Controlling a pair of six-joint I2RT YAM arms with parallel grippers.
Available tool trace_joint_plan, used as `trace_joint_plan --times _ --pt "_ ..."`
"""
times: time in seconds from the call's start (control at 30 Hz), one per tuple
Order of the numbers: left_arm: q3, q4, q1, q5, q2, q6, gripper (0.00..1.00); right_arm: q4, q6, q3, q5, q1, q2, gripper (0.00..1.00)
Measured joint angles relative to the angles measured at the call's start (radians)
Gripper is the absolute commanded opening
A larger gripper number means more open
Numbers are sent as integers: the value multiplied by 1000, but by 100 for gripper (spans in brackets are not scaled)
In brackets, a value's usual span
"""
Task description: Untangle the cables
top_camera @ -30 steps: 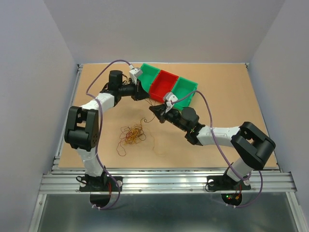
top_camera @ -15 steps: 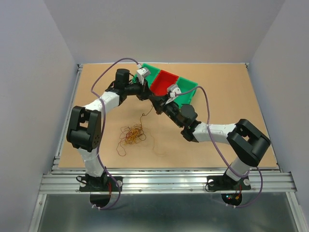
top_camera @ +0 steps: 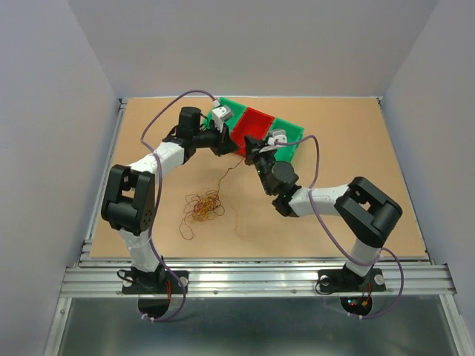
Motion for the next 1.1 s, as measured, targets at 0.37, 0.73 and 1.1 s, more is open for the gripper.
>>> trace_joint_plan --times 0.37,0.73,1.1 --pt "-19 32 -33 -26 -95 38 23 -224 42 202 106 -64 35 1" --pt "-101 23 -32 -57 -114 82 70 -429 114 232 -6 -197 -10 0" --pt "-127 51 -35 -86 -128 161 70 -453 112 232 -145 -189 -104 1"
